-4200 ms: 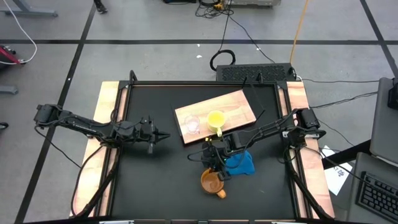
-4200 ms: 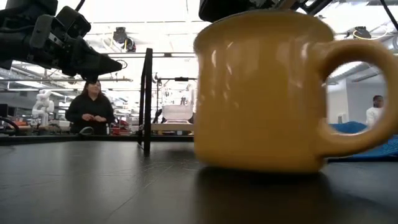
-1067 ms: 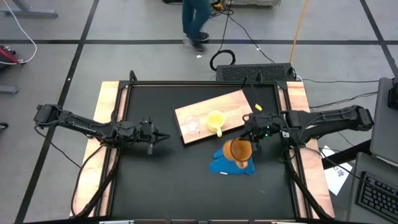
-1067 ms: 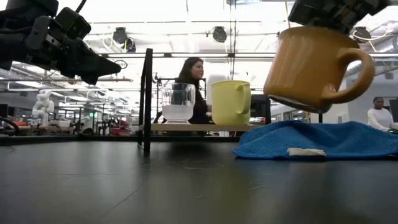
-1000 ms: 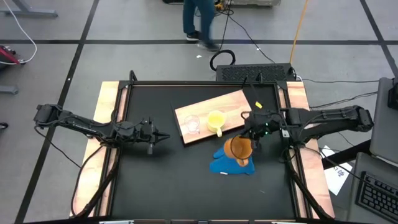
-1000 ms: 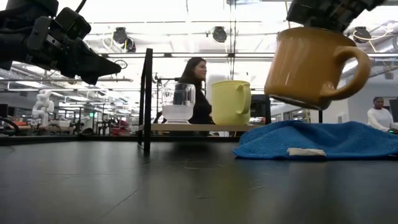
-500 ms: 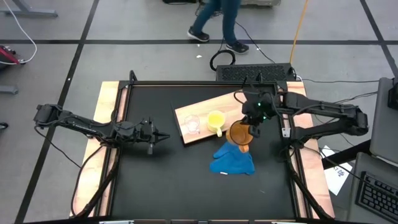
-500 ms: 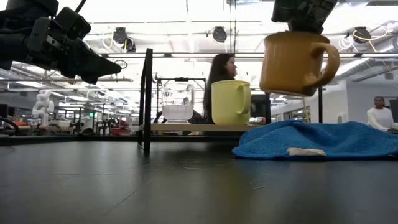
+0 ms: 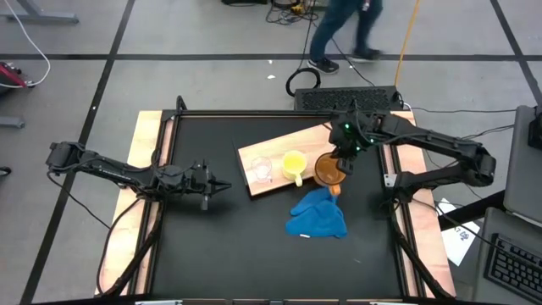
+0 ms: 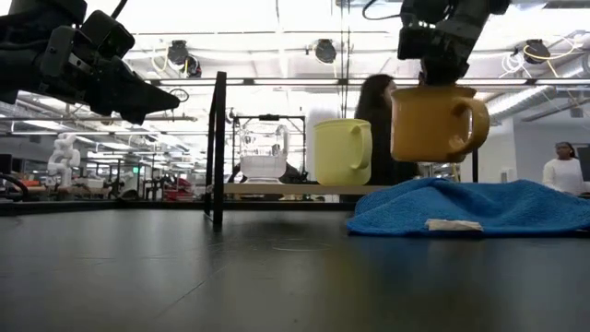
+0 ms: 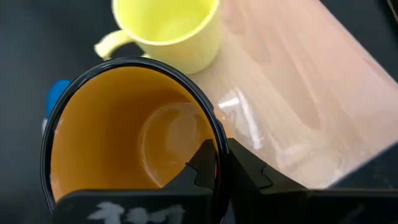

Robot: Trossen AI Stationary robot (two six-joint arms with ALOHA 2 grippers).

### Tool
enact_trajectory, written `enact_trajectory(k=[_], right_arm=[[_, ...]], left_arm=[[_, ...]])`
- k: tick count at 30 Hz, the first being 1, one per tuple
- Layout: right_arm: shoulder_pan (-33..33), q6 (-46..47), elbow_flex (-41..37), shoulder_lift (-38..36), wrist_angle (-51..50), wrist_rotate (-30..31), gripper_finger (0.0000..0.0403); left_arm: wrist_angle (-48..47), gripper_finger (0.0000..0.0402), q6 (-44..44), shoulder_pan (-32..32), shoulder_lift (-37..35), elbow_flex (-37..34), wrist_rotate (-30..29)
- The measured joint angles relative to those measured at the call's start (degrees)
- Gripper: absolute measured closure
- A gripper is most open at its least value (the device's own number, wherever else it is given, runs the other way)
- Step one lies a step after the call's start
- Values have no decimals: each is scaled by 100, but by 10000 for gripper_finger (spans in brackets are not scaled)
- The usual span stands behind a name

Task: Stack small to large cups/mugs on shelf
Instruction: Put the orange mug on the shelf

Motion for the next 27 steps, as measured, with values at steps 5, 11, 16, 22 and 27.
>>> enact_trajectory(k=[5,11,16,22,27], right_arm=[[-312,-321,96,178,-25,-6,395],[-599,-649,493,541,15,-9,395],[-814,-825,830,967,-117,-217,395],[-1014,-974,1031,1388,-285,-281,395],[-1236,-1111,1049,1536,-262,-284,395]], left_arm=[[0,376,28,2,0,0,-73],[0,376,51,2,-2,0,-91],[0,376,51,2,0,0,-92],[-8,376,54,2,-1,0,-90],[-9,376,143,2,-2,0,-90]])
